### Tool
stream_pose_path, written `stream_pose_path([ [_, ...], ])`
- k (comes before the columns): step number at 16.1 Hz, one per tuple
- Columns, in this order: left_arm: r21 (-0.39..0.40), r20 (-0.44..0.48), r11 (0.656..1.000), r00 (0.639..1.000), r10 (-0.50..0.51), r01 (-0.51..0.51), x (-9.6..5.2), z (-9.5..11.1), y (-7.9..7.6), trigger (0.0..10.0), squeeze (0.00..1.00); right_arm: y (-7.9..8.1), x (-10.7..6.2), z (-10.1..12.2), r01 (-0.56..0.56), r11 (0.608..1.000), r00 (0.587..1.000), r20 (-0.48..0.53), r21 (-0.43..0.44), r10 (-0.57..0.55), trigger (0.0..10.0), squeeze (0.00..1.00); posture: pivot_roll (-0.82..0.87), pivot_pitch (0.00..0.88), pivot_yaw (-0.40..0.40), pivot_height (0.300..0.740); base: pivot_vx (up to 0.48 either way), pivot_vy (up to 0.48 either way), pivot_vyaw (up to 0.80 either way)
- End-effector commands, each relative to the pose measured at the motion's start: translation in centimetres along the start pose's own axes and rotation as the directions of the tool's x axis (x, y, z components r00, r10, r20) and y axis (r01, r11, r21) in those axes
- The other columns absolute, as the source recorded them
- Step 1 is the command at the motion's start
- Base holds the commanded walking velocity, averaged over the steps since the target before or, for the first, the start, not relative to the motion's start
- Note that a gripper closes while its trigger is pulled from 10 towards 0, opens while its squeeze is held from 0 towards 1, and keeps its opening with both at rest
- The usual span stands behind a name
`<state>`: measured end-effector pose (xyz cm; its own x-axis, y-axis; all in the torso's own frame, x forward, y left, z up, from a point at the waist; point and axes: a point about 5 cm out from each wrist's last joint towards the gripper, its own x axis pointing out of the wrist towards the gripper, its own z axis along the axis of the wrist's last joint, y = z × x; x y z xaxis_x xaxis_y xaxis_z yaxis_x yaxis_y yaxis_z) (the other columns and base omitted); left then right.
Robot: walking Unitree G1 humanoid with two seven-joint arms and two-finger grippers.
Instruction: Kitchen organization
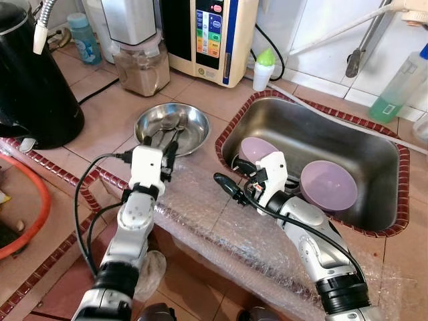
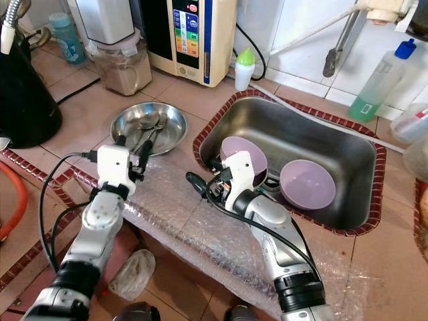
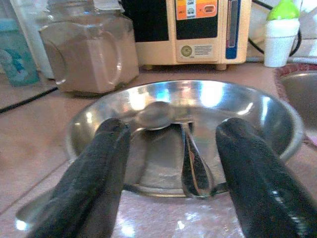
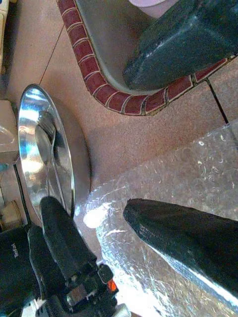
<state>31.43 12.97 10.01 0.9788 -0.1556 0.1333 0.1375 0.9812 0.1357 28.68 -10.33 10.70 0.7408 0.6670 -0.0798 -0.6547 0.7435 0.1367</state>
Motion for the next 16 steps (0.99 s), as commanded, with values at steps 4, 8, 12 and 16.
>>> stream_pose_path([
  [4, -0.023, -0.06, 0.998, 0.996, -0.066, 0.065, -0.08, -0.93, -0.83, 0.0, 0.0, 0.07, -0.1, 0.4, 0.003, 1.0, 1.0, 0.011, -0.017, -0.003, 10.0, 0.0, -0.01, 0.025, -0.011, 0.74, 0.0, 0.0, 0.0],
  [8, -0.037, -0.082, 0.996, 0.993, -0.088, 0.085, -0.36, -1.3, -0.76, 0.0, 0.0, 0.01, 0.03, 0.44, 0.002, 1.0, 1.0, 0.012, -0.021, -0.002, 10.0, 0.0, 0.0, 0.019, -0.009, 0.74, 0.0, 0.0, 0.0],
  [12, -0.052, -0.092, 0.995, 0.991, -0.095, 0.091, -0.45, -1.36, -0.37, 0.0, 0.0, -0.07, 0.25, 0.56, -0.002, 1.0, 1.0, 0.013, -0.025, 0.003, 10.0, 0.0, 0.01, 0.015, -0.014, 0.74, 0.0, 0.0, 0.0],
  [16, -0.062, -0.086, 0.993, 0.991, -0.105, 0.099, -0.46, -1.22, -0.3, 0.0, 0.0, 0.05, 0.12, 0.94, -0.057, 0.998, 0.998, 0.018, -0.01, 0.058, 10.0, 0.0, 0.01, 0.016, -0.018, 0.74, 0.0, 0.0, 0.0],
])
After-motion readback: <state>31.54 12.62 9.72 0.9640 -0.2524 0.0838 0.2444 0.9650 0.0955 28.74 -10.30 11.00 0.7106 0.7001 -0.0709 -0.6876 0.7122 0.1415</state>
